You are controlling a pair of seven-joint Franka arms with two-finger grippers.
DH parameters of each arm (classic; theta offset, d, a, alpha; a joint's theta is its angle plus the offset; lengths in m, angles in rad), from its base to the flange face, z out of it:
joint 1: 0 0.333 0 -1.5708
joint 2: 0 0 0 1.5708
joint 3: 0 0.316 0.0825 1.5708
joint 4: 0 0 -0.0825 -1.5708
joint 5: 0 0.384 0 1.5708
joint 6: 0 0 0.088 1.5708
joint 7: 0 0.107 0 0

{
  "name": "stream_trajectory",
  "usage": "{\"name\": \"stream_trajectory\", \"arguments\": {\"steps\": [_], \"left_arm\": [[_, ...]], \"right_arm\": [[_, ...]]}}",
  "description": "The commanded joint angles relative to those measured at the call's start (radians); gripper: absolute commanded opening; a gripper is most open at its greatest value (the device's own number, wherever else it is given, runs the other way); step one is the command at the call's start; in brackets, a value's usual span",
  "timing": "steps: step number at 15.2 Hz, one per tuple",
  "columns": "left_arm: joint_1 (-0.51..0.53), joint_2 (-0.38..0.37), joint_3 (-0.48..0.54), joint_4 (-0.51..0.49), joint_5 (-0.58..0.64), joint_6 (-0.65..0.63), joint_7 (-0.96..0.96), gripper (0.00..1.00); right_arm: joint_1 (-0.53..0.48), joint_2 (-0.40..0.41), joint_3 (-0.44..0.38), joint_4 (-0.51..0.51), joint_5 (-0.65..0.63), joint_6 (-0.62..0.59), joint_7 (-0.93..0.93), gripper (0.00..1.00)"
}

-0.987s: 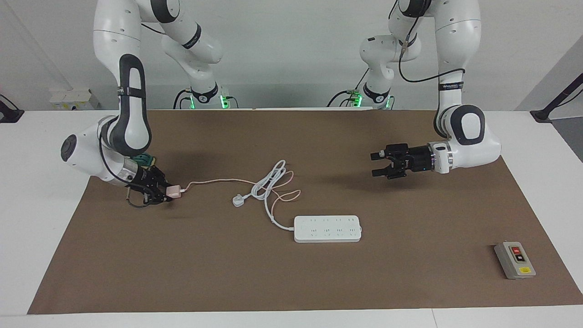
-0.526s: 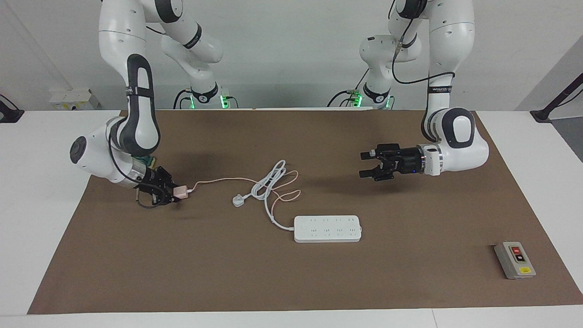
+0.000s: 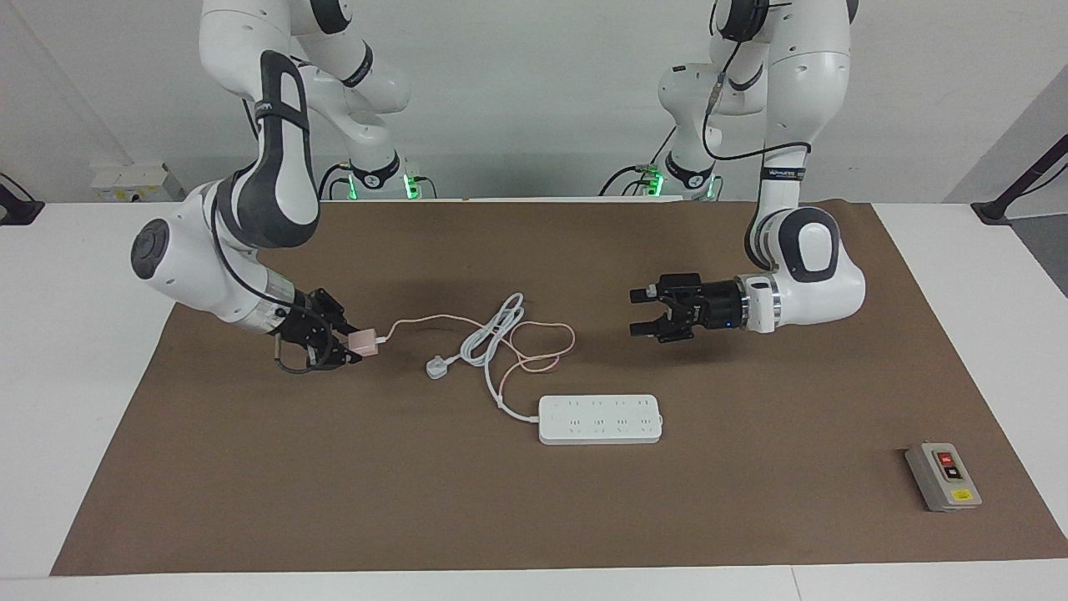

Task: Plug charger into power strip

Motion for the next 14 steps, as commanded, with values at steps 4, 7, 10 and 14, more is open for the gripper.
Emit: {"name": "stream_trajectory", "arguments": {"steps": [4,7,10,14], "left_arm": [[-0.057,0.078,-0.014,0.065,-0.16,0.08,0.066,1.0],[-0.07,0.079,-0.014,0.062,-0.174,0.089,0.067,1.0],[-0.103,0.079,-0.016,0.065,-0.214,0.116,0.112,1.0],[-0.158,0.075,-0.036,0.046,-0.268,0.124,0.126,1.0]], "right_arm": [[0.144,0.008,0.005,0.088,0.01,0.01,0.2,0.0],[0.214,0.011,0.006,0.104,0.013,0.056,0.287,0.0],[0.278,0.012,0.006,0.103,0.013,0.108,0.359,0.0],[0.345,0.014,0.008,0.094,0.011,0.159,0.47,0.0]]}}
